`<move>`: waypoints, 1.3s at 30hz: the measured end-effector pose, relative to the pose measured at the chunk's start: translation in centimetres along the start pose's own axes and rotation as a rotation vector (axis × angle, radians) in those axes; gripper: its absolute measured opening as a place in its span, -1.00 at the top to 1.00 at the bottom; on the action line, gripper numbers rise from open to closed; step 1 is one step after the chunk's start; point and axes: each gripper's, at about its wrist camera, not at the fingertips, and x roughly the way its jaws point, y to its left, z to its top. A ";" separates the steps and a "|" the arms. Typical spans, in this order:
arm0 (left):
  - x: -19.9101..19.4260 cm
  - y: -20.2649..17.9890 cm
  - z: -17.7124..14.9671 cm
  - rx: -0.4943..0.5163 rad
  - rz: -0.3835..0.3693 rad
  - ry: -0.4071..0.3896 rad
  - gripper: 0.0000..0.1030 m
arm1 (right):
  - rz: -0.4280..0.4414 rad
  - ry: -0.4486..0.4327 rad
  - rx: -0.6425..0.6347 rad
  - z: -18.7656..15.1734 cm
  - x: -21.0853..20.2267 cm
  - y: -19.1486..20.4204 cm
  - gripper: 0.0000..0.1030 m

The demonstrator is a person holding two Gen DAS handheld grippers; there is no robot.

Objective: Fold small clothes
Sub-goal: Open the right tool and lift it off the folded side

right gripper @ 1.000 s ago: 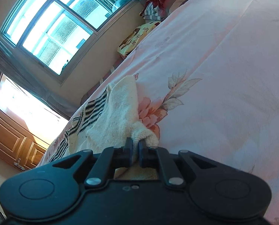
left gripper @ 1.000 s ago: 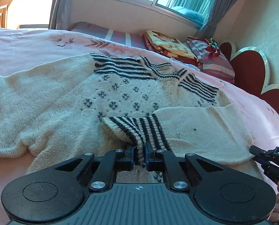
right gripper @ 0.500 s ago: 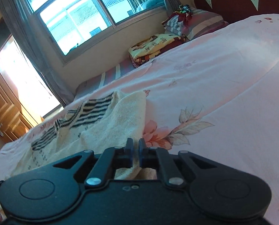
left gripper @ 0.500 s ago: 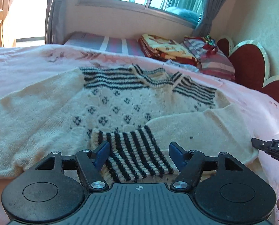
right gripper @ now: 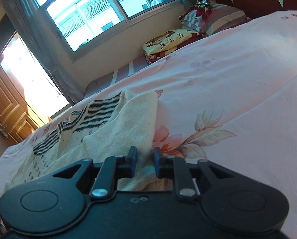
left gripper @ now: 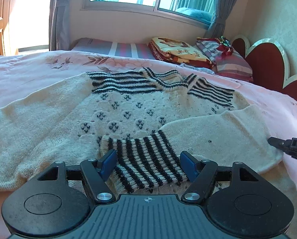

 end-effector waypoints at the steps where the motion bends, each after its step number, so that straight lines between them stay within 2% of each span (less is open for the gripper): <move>1: 0.0 -0.1 -0.1 0.010 0.009 0.000 -0.33 | -0.028 -0.026 -0.054 0.0 -0.4 0.6 0.88; 2: 0.0 -0.3 -0.1 0.022 0.030 -0.001 -0.17 | -0.047 -0.054 -0.089 -0.1 -0.9 1.1 0.90; 3: 0.0 -0.3 -0.1 0.033 0.041 -0.001 -0.16 | -0.065 -0.071 -0.116 -0.1 -1.2 1.6 0.90; 5: 0.0 -0.3 -0.2 0.038 0.042 -0.004 -0.16 | -0.098 -0.028 -0.128 -0.6 -0.2 1.5 0.90; 8: 0.1 -0.7 -0.3 0.083 0.055 0.002 -0.17 | -0.097 -0.012 -0.109 -0.2 0.1 1.0 0.86; 10: 0.0 -0.8 -0.2 0.097 0.058 0.007 -0.17 | -0.096 -0.035 -0.039 0.2 -0.7 0.0 0.69; 12: -0.7 -0.8 0.2 0.082 0.058 -0.001 -0.17 | -0.123 -0.085 0.002 0.4 -2.2 -0.6 0.93; 14: -1.3 -0.7 0.4 0.069 0.041 -0.029 -0.17 | -0.103 -0.104 0.008 0.6 -3.4 -0.8 0.95; 18: -0.4 -0.7 -0.1 0.071 0.033 -0.001 -0.17 | -0.021 -0.070 -0.061 0.3 -3.5 0.7 0.95; 21: -0.2 -1.0 -0.3 0.091 0.040 0.000 -0.28 | -0.088 0.022 -0.133 -0.8 -1.3 1.5 0.99; 25: -0.2 -1.1 -0.3 0.106 0.039 0.003 -0.32 | -0.086 0.009 -0.114 -0.5 -1.4 1.3 1.00; 28: -0.2 -0.8 0.1 0.069 0.032 0.000 -0.32 | -0.067 -0.062 -0.062 0.6 -1.8 0.7 0.53; 32: -0.3 -1.2 0.4 0.071 0.042 -0.021 -0.32 | -0.050 -0.076 0.024 3.4 0.8 -0.6 0.63; 34: -0.3 -1.2 0.9 0.066 0.039 -0.036 -0.32 | -0.039 -0.063 0.066 4.5 2.7 -1.2 0.61; 36: 0.3 -0.9 1.5 0.052 0.048 -0.025 -0.32 | -0.003 -0.033 0.145 5.2 4.2 -2.1 0.47; 38: 1.0 -0.6 1.8 0.052 0.072 -0.020 -0.32 | 0.018 -0.022 0.188 5.5 5.0 -2.7 0.23; 39: 1.5 -0.6 1.7 0.066 0.088 -0.012 -0.32 | 0.033 -0.013 0.195 5.6 5.3 -2.8 0.23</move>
